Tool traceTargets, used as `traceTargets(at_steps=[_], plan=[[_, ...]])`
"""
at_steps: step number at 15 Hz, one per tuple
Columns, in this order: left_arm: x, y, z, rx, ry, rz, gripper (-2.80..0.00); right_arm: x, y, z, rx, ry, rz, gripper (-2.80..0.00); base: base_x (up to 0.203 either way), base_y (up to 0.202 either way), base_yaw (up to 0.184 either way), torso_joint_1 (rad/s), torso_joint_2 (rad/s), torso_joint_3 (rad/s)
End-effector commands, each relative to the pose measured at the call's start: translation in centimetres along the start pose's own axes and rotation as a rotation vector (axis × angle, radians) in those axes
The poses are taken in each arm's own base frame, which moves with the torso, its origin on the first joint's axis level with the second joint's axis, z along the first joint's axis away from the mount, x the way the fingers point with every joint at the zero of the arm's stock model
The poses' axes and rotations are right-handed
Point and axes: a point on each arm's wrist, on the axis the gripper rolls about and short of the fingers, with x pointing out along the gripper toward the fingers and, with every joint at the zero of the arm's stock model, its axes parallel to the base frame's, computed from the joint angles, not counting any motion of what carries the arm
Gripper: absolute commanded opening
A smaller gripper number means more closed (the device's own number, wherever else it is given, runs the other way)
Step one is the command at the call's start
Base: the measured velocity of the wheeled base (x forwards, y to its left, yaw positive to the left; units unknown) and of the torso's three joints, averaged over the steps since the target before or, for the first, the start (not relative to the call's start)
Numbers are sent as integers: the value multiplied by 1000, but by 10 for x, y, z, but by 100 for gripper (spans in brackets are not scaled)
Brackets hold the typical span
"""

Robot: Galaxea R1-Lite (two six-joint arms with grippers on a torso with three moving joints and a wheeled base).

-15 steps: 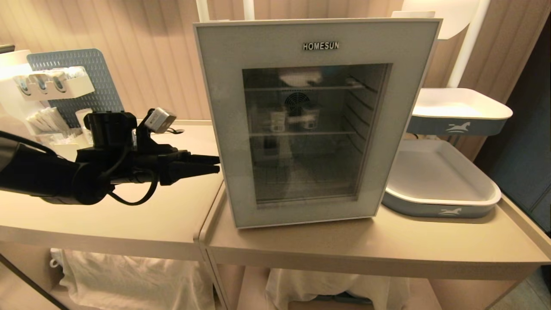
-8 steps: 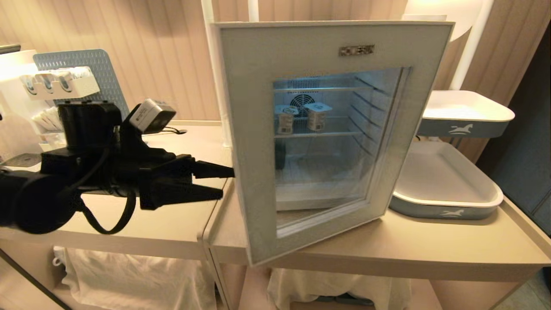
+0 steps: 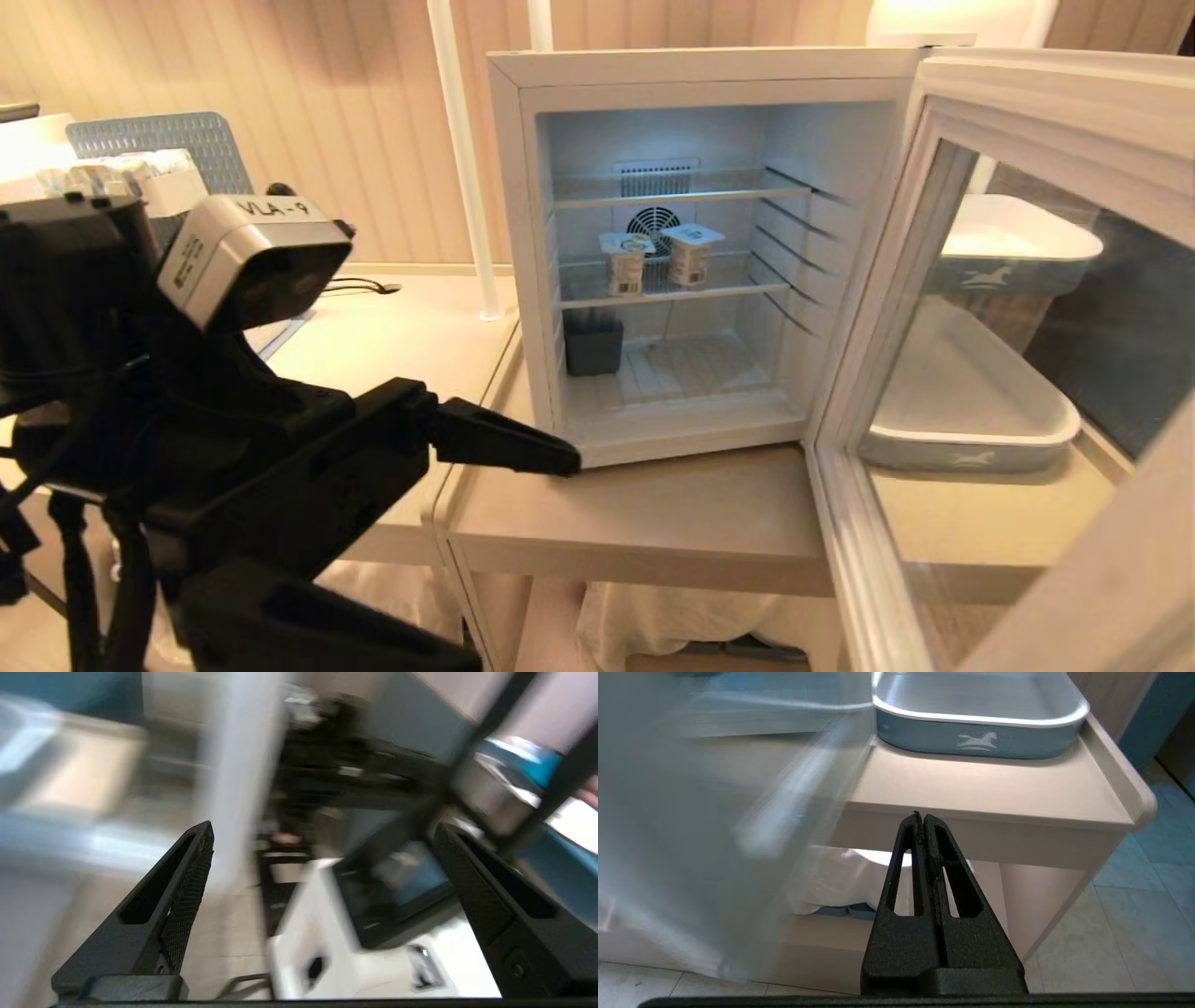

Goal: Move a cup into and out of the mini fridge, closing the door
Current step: Open the freezer door

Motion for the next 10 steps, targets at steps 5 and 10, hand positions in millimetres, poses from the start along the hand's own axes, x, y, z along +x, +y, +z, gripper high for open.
traceTargets(at_steps=[5, 10], plan=[[-60, -10, -17, -41, -83, 464, 0, 0, 0, 0, -2, 3, -1, -280, 0, 0, 0, 0, 0, 0], [-99, -74, -15, -79, -275, 1107, -280, 0, 0, 0, -5, 2, 1, -280, 0, 0, 0, 0, 0, 0]])
